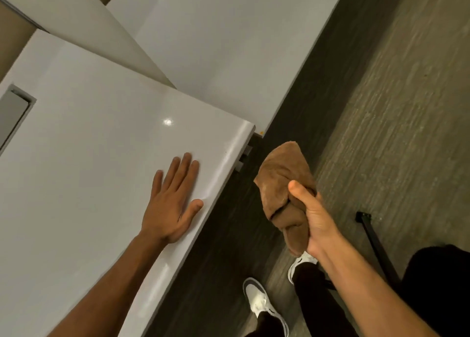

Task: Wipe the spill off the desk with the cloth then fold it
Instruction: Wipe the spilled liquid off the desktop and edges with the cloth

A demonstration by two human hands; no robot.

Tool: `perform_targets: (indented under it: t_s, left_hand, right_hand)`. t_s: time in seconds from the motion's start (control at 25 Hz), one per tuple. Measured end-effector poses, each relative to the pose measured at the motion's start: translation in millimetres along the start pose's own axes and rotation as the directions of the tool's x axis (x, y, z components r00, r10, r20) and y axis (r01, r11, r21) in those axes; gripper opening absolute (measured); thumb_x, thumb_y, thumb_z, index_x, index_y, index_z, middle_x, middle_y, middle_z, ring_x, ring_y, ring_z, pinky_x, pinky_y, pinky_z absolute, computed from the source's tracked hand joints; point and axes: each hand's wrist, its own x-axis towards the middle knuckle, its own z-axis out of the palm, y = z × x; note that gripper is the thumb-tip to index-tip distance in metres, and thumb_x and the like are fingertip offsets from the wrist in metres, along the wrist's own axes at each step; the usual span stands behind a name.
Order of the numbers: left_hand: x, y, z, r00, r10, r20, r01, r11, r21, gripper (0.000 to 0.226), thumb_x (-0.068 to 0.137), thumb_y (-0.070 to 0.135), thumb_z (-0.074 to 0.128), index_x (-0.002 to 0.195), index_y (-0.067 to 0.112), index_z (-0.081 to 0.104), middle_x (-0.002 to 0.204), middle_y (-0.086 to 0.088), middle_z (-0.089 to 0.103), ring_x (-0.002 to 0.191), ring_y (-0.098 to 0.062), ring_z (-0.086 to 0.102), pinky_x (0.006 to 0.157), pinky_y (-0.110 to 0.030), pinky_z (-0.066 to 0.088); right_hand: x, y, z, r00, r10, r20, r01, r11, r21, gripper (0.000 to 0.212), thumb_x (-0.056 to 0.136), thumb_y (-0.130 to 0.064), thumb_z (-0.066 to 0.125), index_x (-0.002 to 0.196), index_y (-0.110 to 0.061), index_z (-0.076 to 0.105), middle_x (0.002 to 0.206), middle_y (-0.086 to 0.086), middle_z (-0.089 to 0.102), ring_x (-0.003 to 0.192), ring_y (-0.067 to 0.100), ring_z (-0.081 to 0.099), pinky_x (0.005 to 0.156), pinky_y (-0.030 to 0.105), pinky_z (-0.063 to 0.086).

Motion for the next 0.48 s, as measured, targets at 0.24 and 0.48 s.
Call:
perform_targets:
  t_s: [0.24,0.48]
  left_hand:
    - [1,-3,-1,1.0,0.021,-0.01,-0.021,1.0,0.009,0.076,0.104,0.067,0.008,0.168,0.026,0.001,0.177,0.005,-0.007,0.163,-0.018,-0.008,0.129,-0.061,0.003]
    - [1,-5,3,0.999,0.043,-0.032,-0.041,0.998,0.044,0.083,0.099,0.073,-0.002,0.168,0.027,-0.002,0.176,0.005,-0.011,0.162,-0.016,-0.013,0.131,-0.053,-0.004]
  right_hand:
    - [-28,44,15,0.981,-0.14,-0.134,0.151,0.986,0.073,0.044,0.072,-0.023,0.08,0.109,-0.046,0.075,0.114,-0.005,0.077,0.106,0.019,0.074,0.08,0.033,0.061]
    - [-57,132,49,0.955,-0.196,-0.224,0.225,0.968,0.111,0.052,0.076,-0.025,0.077,0.124,-0.042,0.068,0.118,-0.005,0.075,0.109,0.018,0.073,0.087,0.037,0.06]
